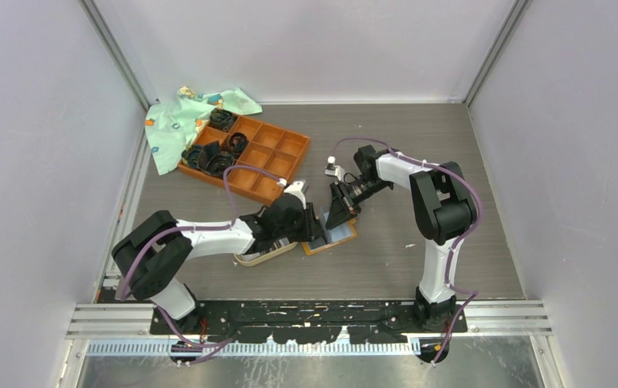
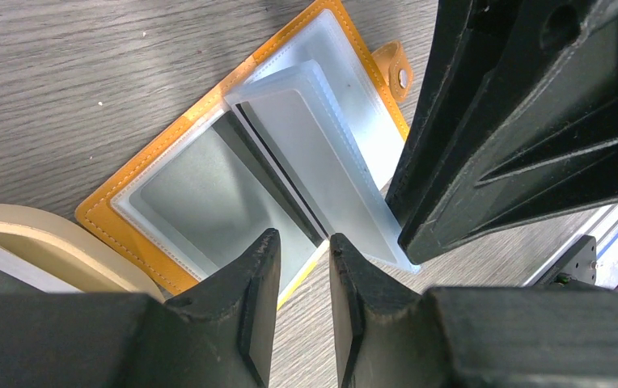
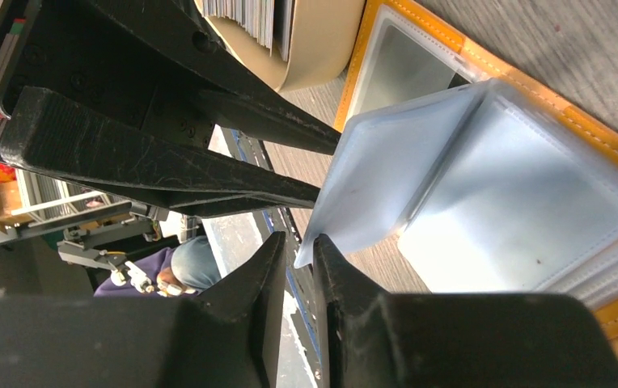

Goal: Put the credit cards into the card holder
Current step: Turn over the card slot in the card holder.

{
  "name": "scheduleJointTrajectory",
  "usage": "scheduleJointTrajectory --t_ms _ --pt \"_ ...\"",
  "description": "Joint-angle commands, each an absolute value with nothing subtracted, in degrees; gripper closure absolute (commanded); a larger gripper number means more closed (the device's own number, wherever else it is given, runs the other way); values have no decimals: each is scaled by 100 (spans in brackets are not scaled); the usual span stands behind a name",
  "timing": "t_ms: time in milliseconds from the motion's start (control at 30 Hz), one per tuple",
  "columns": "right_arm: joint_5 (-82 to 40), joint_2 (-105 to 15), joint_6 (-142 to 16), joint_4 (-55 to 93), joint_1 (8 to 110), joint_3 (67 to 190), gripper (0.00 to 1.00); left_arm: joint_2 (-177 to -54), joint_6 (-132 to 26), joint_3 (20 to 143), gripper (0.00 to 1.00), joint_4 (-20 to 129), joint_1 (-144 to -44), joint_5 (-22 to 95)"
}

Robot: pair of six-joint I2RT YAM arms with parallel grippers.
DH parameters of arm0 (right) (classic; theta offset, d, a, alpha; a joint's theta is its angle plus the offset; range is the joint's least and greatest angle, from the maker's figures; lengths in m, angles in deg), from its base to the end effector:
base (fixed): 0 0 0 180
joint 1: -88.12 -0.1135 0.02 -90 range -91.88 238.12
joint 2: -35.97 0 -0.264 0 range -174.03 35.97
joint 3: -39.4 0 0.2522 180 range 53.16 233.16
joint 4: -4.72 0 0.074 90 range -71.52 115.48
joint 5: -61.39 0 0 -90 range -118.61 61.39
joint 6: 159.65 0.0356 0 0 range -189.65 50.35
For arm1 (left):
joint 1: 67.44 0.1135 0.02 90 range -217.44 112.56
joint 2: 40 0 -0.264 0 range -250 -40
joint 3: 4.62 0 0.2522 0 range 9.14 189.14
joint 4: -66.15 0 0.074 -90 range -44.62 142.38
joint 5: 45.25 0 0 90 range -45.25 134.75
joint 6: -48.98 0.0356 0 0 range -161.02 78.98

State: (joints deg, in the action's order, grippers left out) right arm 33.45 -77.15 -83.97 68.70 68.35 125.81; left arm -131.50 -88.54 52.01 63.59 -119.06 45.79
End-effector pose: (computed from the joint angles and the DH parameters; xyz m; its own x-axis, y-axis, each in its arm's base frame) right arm 0.3167 0.1473 0.1523 -0.8750 -0.4377 -0.2068 -0.3766 0.3471 0.8589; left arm 0.1997 -0.2511 0.1666 -0.8263 -0.1444 -0.5444 0.2450 0.7782 -0.5782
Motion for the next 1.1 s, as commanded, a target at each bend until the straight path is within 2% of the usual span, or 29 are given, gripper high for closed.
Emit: scheduleJointTrajectory --t_ms 0,400,833,1067 --pt "3442 -7658 -8284 6769 6843 12598 77 -13022 -8804 5258 70 6425 -11886 4592" --pt "3136 -7714 -8211 6689 6843 12572 81 -12860 -8831 5112 67 6348 -11886 4605" --pt "3164 -7777 -8316 6763 6835 12567 78 -12755 -8812 5045 64 6284 -11886 4615" --pt "3338 -7802 -8406 6849 6776 12587 77 -12624 -8795 4878 58 6477 -11885 4628"
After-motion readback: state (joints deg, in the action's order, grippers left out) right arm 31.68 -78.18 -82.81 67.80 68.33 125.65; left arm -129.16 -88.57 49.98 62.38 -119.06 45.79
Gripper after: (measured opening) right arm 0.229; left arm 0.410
